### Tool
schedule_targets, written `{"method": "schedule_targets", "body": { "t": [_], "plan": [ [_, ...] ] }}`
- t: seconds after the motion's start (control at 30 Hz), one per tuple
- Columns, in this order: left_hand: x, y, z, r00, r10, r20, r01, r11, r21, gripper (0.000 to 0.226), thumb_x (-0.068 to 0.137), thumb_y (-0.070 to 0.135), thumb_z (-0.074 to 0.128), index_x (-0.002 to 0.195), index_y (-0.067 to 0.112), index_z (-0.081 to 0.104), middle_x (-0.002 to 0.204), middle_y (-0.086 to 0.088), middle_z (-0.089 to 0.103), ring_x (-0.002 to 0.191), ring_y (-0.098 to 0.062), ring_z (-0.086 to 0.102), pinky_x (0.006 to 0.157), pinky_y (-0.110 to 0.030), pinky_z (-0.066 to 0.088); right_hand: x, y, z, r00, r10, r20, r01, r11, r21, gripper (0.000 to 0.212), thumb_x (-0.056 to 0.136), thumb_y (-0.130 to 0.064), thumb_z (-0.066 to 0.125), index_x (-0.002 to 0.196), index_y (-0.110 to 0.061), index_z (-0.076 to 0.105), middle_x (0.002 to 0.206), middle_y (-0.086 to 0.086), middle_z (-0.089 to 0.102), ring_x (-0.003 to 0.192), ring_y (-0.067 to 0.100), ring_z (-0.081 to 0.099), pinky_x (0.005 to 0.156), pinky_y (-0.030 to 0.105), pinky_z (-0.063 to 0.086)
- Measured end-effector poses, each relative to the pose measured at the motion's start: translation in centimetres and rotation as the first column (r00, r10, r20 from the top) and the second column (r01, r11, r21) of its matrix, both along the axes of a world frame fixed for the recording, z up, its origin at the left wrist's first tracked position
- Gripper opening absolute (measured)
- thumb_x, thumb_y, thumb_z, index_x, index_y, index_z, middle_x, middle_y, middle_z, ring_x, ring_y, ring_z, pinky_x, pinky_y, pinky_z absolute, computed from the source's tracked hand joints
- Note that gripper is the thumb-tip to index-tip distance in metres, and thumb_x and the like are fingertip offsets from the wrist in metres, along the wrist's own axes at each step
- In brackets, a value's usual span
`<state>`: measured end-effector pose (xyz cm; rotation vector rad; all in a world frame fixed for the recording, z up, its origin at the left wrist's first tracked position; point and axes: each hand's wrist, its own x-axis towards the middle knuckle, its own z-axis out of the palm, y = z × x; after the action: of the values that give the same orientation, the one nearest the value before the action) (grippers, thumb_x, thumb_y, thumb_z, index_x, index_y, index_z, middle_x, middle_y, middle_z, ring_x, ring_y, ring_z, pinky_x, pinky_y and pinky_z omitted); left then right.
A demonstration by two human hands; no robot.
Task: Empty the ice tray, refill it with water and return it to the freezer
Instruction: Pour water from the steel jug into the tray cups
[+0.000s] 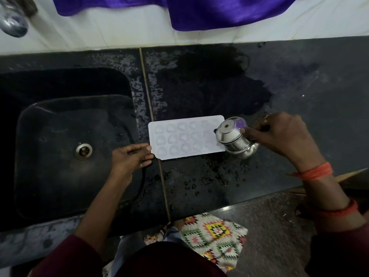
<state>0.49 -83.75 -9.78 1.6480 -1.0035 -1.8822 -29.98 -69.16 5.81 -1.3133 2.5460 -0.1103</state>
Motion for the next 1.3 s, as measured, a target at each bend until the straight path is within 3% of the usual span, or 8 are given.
{"method": "schedule_targets", "body": {
  "t": [0.17,0.27,0.53,0.67,0.77,1.03,1.13,1.3],
  "plan": [
    [-0.1,-0.1,0.1,1.000,-0.010,-0.002,0.010,1.000,-0.006,0.008,0.087,0.006,0.078,0.095,0.005,0.075,0.077,-0.010,0.077,0.065,-0.012,0.075,0.056,-0.022,0.059,-0.2,-0.3,0.4,1.000,0.016,0.012,-0.015,0.999,-0.050,0.032,0.083,-0.060,0.069,0.063,-0.035,0.065,0.069,0.000,0.070,0.075,0.024,0.067,0.069,0.031,0.046],
    [-0.1,-0.1,0.0,1.000,-0.015,-0.002,0.015,1.000,-0.008,0.008,0.086,0.006,0.078,0.094,0.006,0.075,0.076,-0.008,0.078,0.067,-0.013,0.076,0.057,-0.021,0.059,-0.5,-0.9,0.4,1.000,0.027,0.010,-0.026,0.998,-0.055,0.033,0.084,-0.059,0.069,0.075,-0.028,0.076,0.073,0.000,0.072,0.072,0.019,0.066,0.057,0.024,0.038],
    [0.1,-0.1,-0.1,1.000,-0.019,-0.019,0.019,1.000,-0.015,0.006,0.086,0.005,0.077,0.091,0.007,0.075,0.073,-0.006,0.078,0.067,-0.013,0.076,0.058,-0.020,0.059,-0.7,-2.4,-0.1,1.000,0.005,0.009,-0.005,0.999,-0.038,0.033,0.086,-0.054,0.070,0.068,-0.027,0.069,0.054,-0.012,0.053,0.053,0.002,0.048,0.052,0.021,0.030],
    [0.1,-0.1,-0.1,1.000,-0.015,-0.018,0.015,1.000,-0.015,0.005,0.086,0.004,0.077,0.090,0.007,0.075,0.070,-0.005,0.077,0.065,-0.012,0.076,0.058,-0.021,0.059,-0.9,-2.7,-0.5,0.999,-0.011,-0.046,0.010,0.999,-0.040,0.035,0.084,-0.055,0.072,0.075,-0.021,0.076,0.061,0.000,0.059,0.060,0.018,0.054,0.065,0.028,0.036],
    [0.1,-0.2,-0.3,1.000,-0.016,-0.017,0.016,1.000,-0.012,0.005,0.086,0.005,0.077,0.090,0.007,0.075,0.070,-0.005,0.077,0.065,-0.012,0.076,0.058,-0.021,0.059,-0.9,-2.8,-0.4,0.998,-0.017,-0.057,0.014,0.999,-0.042,0.036,0.083,-0.056,0.072,0.077,-0.021,0.076,0.066,0.005,0.063,0.066,0.023,0.058,0.063,0.029,0.038],
    [0.0,-0.4,-0.4,1.000,-0.028,-0.012,0.028,1.000,-0.005,0.006,0.087,0.006,0.077,0.092,0.009,0.075,0.073,-0.004,0.078,0.066,-0.012,0.076,0.057,-0.021,0.059,-0.7,-2.6,0.5,1.000,-0.006,0.015,0.006,1.000,-0.029,0.032,0.086,-0.054,0.071,0.075,-0.025,0.075,0.053,-0.012,0.051,0.054,0.000,0.046,0.053,0.018,0.030],
    [0.0,-0.4,-0.4,0.999,-0.030,-0.013,0.030,1.000,-0.007,0.006,0.087,0.006,0.077,0.091,0.009,0.075,0.073,-0.004,0.078,0.066,-0.012,0.076,0.057,-0.021,0.059,-0.5,-2.6,0.6,1.000,0.008,0.030,-0.007,0.999,-0.046,0.031,0.086,-0.053,0.071,0.075,-0.025,0.074,0.054,-0.015,0.050,0.055,-0.002,0.046,0.055,0.021,0.031],
    [0.1,-0.3,-0.5,1.000,-0.026,-0.014,0.026,1.000,-0.014,0.005,0.087,0.006,0.077,0.091,0.009,0.075,0.072,-0.004,0.078,0.066,-0.012,0.076,0.058,-0.021,0.060,0.0,-3.1,0.4,0.998,0.046,0.032,-0.044,0.997,-0.065,0.031,0.086,-0.055,0.071,0.071,-0.027,0.071,0.056,-0.016,0.054,0.056,-0.003,0.049,0.054,0.014,0.029]
  ]
}}
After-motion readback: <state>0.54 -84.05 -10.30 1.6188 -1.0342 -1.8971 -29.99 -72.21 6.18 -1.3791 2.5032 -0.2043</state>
